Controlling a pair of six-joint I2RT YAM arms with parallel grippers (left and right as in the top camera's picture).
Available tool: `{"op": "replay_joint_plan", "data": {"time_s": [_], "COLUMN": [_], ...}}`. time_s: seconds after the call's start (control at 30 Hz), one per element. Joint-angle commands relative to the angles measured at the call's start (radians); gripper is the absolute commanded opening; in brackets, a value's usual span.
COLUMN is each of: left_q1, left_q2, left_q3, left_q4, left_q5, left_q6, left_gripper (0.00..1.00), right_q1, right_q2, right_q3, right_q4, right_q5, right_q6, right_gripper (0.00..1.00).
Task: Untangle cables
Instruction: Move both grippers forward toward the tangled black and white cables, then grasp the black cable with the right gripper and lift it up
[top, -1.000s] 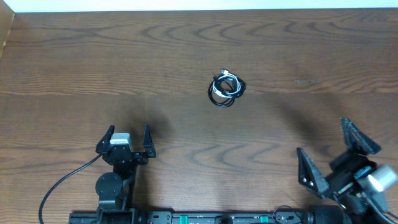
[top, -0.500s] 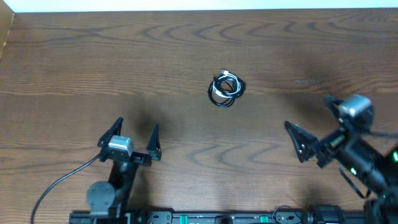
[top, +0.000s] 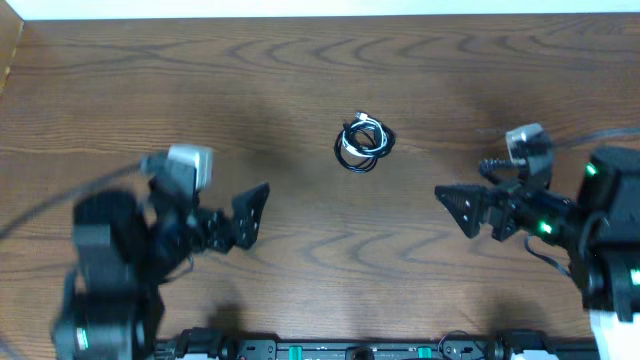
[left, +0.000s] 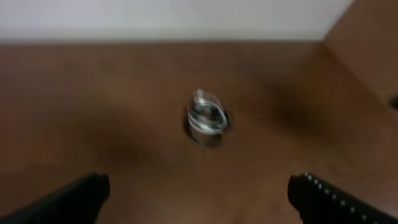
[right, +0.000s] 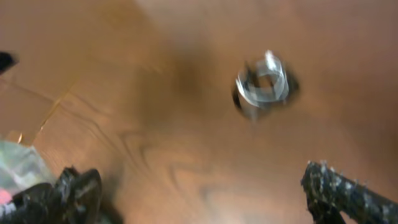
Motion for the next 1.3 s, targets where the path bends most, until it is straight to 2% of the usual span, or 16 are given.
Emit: {"op": "replay_joint_plan", "data": {"time_s": [0.0, 0.1, 0.2, 0.33, 0.4, 0.5, 0.57, 0.83, 1.0, 1.27], "left_q1": [0.005, 0.005, 0.005, 0.005, 0.005, 0.005, 0.005, 0.005, -0.014, -0.090], "left_q2": [0.195, 0.339, 0.417, 0.506, 0.544, 0.610, 0.658, 0.835, 0.919, 0.990], "left_q3": [0.185, 0.301, 0.320, 0.319, 0.319, 0.319, 0.318, 0.315, 0.315, 0.315], "left_q4": [-0.140, -0.246, -0.240, -0.222, -0.221, -0.220, -0.222, -0.230, -0.253, -0.232], "left_q5": [0.101, 0.196, 0.283, 0.286, 0.284, 0.252, 0.253, 0.253, 0.253, 0.242], "left_q6": [0.019, 0.019, 0.019, 0.003, -0.006, -0.055, -0.057, -0.076, -0.079, -0.079], "left_gripper": [0.98, 0.98, 0.97, 0.98, 0.98, 0.97, 0.98, 0.98, 0.98, 0.97], "right_q1": [0.031, 0.056, 0.066, 0.068, 0.079, 0.104, 0.125, 0.200, 0.215, 0.239], "right_q2": [0.106, 0.253, 0.369, 0.473, 0.515, 0.588, 0.647, 0.862, 0.965, 1.109], "right_q3": [0.080, 0.188, 0.257, 0.268, 0.268, 0.268, 0.268, 0.268, 0.268, 0.268], "right_q4": [-0.096, -0.245, -0.273, -0.088, -0.004, 0.063, 0.067, 0.227, 0.303, 0.439], "right_q5": [0.204, 0.356, 0.327, 0.070, 0.043, 0.103, 0.179, 0.212, 0.359, 0.308], "right_q6": [0.044, 0.045, 0.061, 0.085, 0.097, 0.153, 0.238, 0.389, 0.578, 0.723], "right_gripper": [0.99, 0.99, 0.99, 0.99, 0.99, 0.99, 0.89, 0.74, 0.54, 0.47]}}
